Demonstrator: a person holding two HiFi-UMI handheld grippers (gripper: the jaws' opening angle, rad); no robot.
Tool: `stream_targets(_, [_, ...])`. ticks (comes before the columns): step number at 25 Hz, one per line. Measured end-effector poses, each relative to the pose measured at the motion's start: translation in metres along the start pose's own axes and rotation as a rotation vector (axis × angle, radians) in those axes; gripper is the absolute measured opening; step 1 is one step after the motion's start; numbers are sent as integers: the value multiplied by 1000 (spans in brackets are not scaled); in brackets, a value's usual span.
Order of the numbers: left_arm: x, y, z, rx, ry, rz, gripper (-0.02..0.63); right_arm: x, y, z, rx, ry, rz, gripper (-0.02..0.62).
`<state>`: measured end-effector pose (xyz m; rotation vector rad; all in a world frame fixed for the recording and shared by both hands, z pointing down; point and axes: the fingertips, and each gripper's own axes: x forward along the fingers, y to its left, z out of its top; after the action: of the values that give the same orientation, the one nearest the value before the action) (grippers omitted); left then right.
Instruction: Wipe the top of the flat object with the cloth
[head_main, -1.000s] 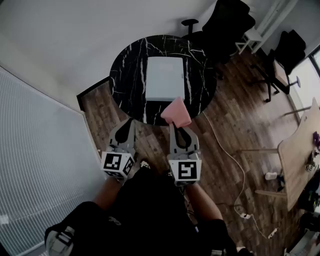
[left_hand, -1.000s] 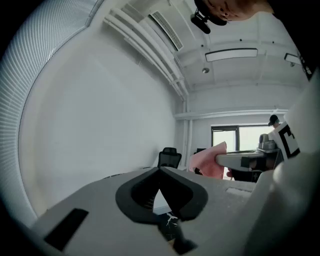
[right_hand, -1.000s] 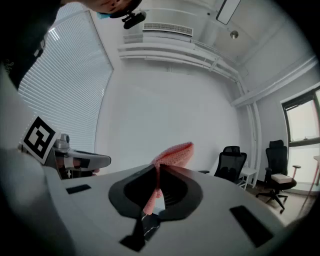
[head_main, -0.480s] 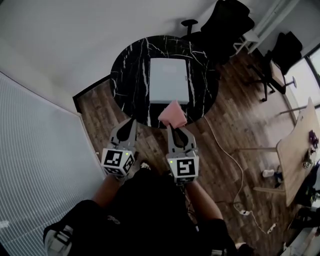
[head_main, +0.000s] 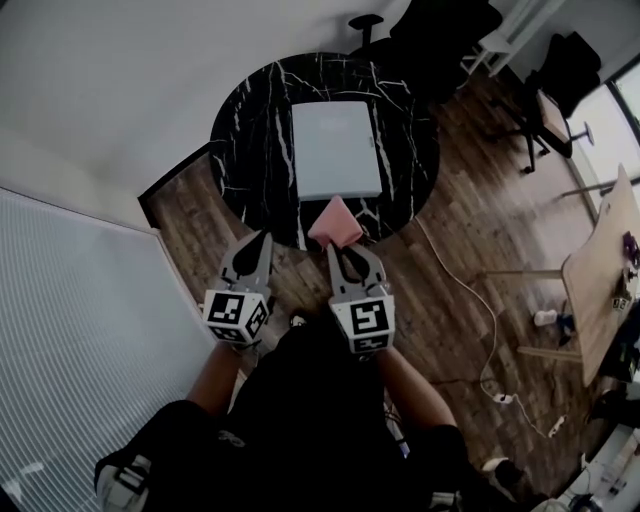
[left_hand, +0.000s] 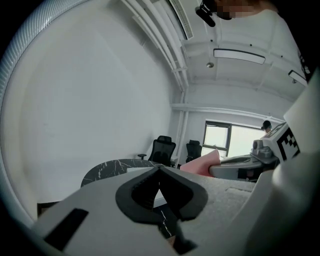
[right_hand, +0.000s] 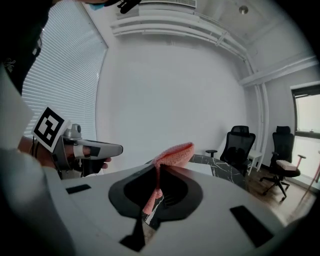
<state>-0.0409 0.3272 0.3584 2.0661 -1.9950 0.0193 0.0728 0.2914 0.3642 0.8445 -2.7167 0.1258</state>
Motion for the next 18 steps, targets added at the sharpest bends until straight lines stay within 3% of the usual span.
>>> stream_targets(5, [41,13,-12,6,54,23,-2,39,-23,-20,59,67,63,7])
stream_targets(12, [115,30,-31,-20,141,55,-2,95,-59,-32,53,132,165,8])
stream_targets(18, [176,50,-45,39,220,60,-2,125,-84,-47,127,179,226,8])
